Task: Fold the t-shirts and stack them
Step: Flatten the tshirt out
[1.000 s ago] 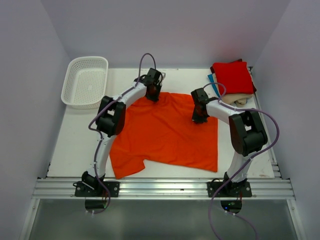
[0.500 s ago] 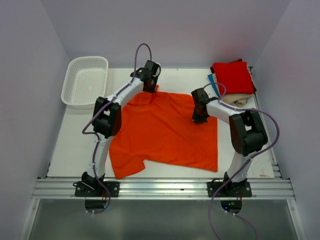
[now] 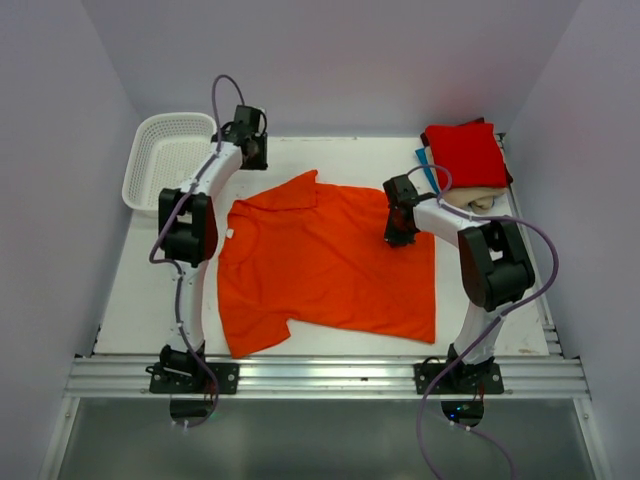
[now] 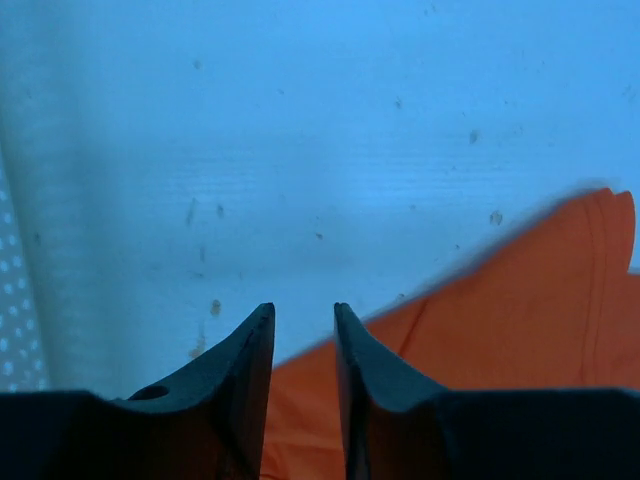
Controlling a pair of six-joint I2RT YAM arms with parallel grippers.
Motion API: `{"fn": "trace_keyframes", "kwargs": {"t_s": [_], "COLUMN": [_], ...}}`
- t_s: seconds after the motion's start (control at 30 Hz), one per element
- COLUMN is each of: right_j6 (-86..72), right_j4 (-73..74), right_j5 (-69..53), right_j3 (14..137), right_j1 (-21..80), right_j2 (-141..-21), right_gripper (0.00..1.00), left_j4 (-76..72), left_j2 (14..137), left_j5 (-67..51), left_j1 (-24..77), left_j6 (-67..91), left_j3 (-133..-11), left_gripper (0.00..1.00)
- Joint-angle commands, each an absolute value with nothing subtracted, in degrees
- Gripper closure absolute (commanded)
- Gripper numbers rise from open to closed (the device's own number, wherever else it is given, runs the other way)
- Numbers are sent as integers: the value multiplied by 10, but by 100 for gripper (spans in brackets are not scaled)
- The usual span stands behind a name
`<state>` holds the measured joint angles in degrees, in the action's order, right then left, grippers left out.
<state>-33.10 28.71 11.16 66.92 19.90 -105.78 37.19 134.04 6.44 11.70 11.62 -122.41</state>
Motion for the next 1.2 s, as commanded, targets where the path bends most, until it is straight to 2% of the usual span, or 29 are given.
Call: {"fn": "trace_keyframes", "kwargs": {"t_s": [0.0, 0.07, 0.17, 0.93, 1.17], "right_j6": [-323, -323, -324, -329, -330], "right_j4": [309, 309, 308, 299, 294], "right_j5": [100, 98, 98, 96, 94], "right_j3": [665, 667, 664, 647, 644], "right_j1": [199, 198, 199, 197, 197], "right_j2": [-1099, -1101, -1098, -1088, -1090], "right_gripper": [100, 100, 100, 100, 100], "left_j4": [343, 327, 336, 355, 357], "left_j2": [1271, 1253, 1264, 1361, 1377], "left_j5": [6, 10, 13, 11, 7], "left_j1": [184, 220, 244, 276, 277], "left_j6": [88, 77, 68, 72, 75], "left_j3": [-1160, -1134, -1148, -1181, -1180], "left_gripper": [63, 46, 41, 47, 53]}}
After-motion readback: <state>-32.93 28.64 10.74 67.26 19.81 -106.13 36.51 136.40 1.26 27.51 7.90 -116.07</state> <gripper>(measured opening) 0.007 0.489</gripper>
